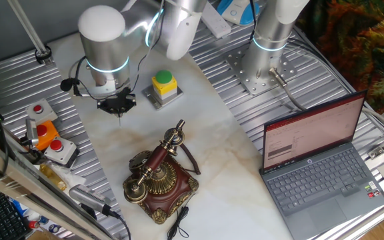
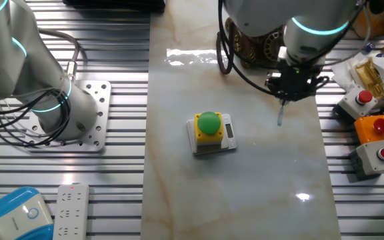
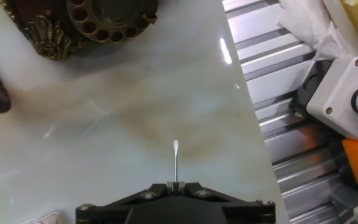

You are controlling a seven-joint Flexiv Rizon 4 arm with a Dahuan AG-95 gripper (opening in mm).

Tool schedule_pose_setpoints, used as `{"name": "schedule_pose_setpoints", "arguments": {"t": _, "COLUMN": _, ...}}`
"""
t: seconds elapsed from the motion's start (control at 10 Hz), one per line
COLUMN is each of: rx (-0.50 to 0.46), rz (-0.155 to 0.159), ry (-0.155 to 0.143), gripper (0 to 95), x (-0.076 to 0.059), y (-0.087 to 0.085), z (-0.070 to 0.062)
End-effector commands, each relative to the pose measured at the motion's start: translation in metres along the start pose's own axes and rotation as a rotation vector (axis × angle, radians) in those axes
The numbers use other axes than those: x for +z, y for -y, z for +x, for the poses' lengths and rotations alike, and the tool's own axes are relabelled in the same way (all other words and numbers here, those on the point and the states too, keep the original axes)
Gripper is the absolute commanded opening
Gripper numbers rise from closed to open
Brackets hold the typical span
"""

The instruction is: Dial a number on an old rotary phone

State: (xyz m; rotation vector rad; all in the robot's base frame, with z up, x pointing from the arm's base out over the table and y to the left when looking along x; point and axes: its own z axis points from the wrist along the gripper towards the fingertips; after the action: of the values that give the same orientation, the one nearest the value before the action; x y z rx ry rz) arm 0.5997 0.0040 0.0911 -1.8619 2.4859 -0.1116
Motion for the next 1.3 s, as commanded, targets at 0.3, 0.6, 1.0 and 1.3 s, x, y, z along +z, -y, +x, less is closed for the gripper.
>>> {"name": "schedule_pose_setpoints", "arguments": {"t": 0.3, "rx": -0.048, "rz": -0.034, "ry": 0.048, "gripper": 0.0, "x": -0.0001, "y": 0.0000, "z": -0.0009}}
{"name": "schedule_pose_setpoints", "arguments": {"t": 0.6, "rx": -0.064, "rz": -0.044, "ry": 0.085, "gripper": 0.0, "x": -0.0001, "y": 0.0000, "z": -0.0009}}
{"name": "schedule_pose_setpoints", "arguments": {"t": 1.0, "rx": -0.078, "rz": -0.033, "ry": 0.087, "gripper": 0.0, "x": -0.0001, "y": 0.0000, "z": -0.0009}}
{"name": "schedule_pose_setpoints", "arguments": {"t": 1.3, "rx": -0.036, "rz": -0.011, "ry": 0.083, "gripper": 0.0, "x": -0.0001, "y": 0.0000, "z": -0.0009}}
